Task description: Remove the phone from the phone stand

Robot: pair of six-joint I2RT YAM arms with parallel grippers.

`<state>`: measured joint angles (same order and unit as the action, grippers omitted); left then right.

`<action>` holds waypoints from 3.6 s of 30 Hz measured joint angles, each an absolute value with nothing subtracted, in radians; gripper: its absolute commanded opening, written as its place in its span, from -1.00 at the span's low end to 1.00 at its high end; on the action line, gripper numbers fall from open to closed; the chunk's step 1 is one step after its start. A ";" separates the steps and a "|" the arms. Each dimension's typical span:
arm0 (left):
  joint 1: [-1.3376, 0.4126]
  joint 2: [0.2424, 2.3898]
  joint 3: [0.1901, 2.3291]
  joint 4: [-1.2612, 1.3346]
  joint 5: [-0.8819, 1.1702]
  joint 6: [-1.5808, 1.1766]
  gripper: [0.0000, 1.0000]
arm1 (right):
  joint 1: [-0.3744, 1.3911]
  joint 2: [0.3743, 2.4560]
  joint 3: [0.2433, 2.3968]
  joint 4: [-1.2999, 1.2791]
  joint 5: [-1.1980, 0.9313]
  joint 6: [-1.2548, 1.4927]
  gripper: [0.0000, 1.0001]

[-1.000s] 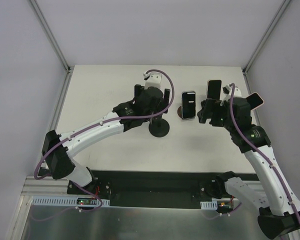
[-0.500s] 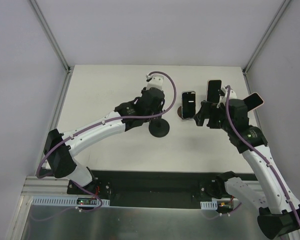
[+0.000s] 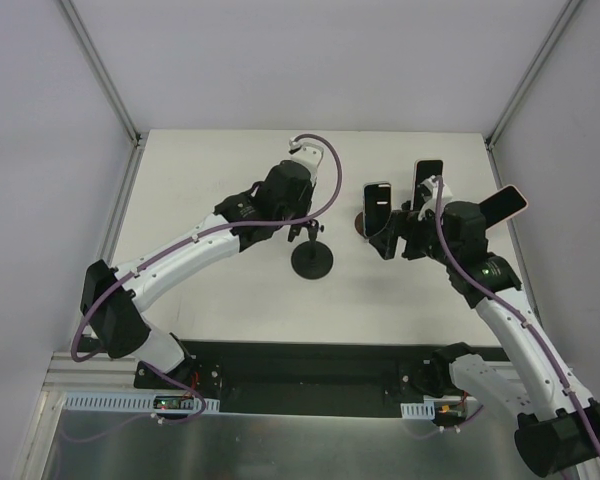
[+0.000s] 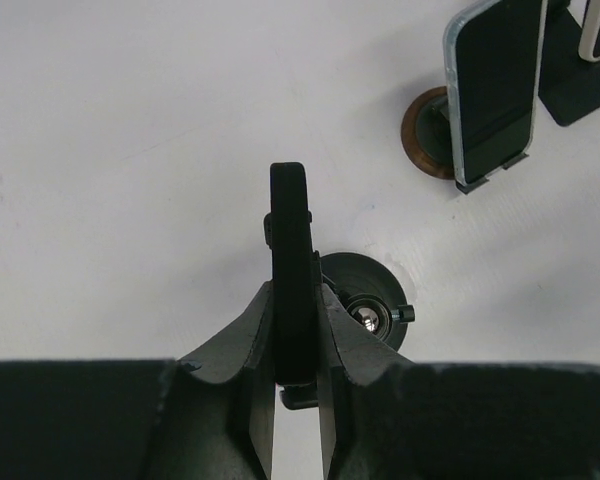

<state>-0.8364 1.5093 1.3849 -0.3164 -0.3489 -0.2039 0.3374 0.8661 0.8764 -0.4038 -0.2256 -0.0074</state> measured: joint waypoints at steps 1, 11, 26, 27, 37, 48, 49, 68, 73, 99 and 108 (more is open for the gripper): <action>-0.837 1.509 1.385 -0.316 -0.334 -0.187 -1.00 | 0.340 0.866 0.859 -0.382 -0.242 -0.012 0.92; -0.836 1.468 1.335 -0.273 -0.166 -0.060 -1.00 | 0.485 1.033 0.779 -0.093 -0.377 -0.117 0.92; -0.836 1.391 1.237 -0.202 -0.068 -0.009 -1.00 | 0.650 1.365 0.784 0.257 -0.405 -0.177 0.81; -0.836 1.390 1.235 -0.202 -0.064 -0.010 -1.00 | 0.656 1.367 0.784 0.265 -0.400 -0.179 0.76; -0.836 1.364 1.213 -0.205 -0.053 -0.037 -1.00 | 0.703 1.382 0.783 0.347 -0.341 -0.197 0.22; -0.836 1.350 1.200 -0.200 -0.068 -0.055 -0.39 | 0.736 1.408 0.778 0.382 -0.295 -0.223 -0.98; -0.836 1.349 1.200 -0.201 -0.067 -0.067 -0.18 | 0.738 1.408 0.776 0.387 -0.290 -0.224 -0.98; -0.826 1.352 1.161 -0.192 -0.089 -0.184 -0.23 | 0.747 1.392 0.728 0.459 -0.274 -0.224 -0.98; -0.823 1.354 1.147 -0.159 -0.089 -0.184 -0.28 | 0.747 1.392 0.727 0.462 -0.274 -0.223 -0.98; -0.823 1.364 1.110 -0.061 -0.110 -0.119 -1.00 | 0.756 1.387 0.725 0.448 -0.267 -0.265 -0.98; -0.807 1.361 1.046 0.081 -0.113 -0.148 -1.00 | 0.783 1.387 0.725 0.445 -0.179 -0.286 -0.98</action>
<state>-0.8074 1.3613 1.0458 0.0814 -0.1131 -0.1478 0.7830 1.3869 0.7250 0.4446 -0.1795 -0.2859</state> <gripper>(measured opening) 0.124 0.483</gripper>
